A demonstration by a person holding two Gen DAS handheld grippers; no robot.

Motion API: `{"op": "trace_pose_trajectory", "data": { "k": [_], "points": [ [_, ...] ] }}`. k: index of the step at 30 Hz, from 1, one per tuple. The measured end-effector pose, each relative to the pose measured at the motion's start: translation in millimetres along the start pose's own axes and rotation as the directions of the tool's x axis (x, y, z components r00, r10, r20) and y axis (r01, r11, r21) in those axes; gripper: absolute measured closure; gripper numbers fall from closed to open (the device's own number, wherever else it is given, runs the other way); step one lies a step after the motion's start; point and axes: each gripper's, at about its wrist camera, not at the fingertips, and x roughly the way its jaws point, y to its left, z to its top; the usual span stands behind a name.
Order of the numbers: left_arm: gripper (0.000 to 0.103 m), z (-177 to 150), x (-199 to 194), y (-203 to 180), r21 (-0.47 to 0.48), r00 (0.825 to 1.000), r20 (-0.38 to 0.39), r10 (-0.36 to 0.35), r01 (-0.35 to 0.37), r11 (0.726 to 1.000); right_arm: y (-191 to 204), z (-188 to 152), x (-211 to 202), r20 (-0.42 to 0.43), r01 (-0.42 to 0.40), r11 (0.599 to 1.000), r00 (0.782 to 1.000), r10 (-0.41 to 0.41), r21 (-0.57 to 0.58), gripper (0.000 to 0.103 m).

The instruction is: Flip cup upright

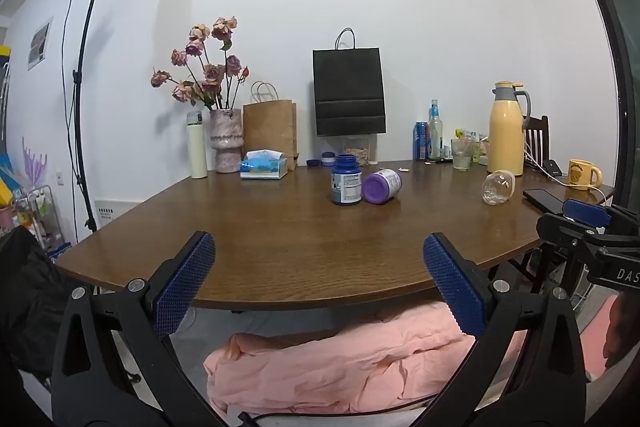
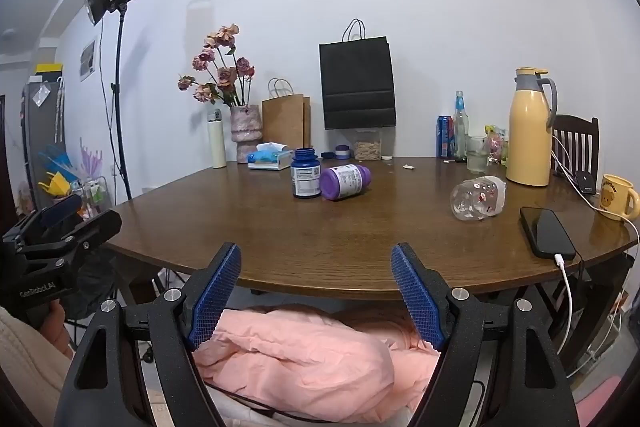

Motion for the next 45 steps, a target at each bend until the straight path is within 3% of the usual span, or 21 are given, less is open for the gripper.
{"op": "trace_pose_trajectory", "data": {
  "k": [45],
  "points": [
    [0.0,-2.2,2.2,0.7,0.004,1.0,0.001,-0.002,0.002,1.0,-1.1,0.0,4.2,-0.016,0.002,1.0,1.0,-0.002,0.023,0.021]
  ]
}}
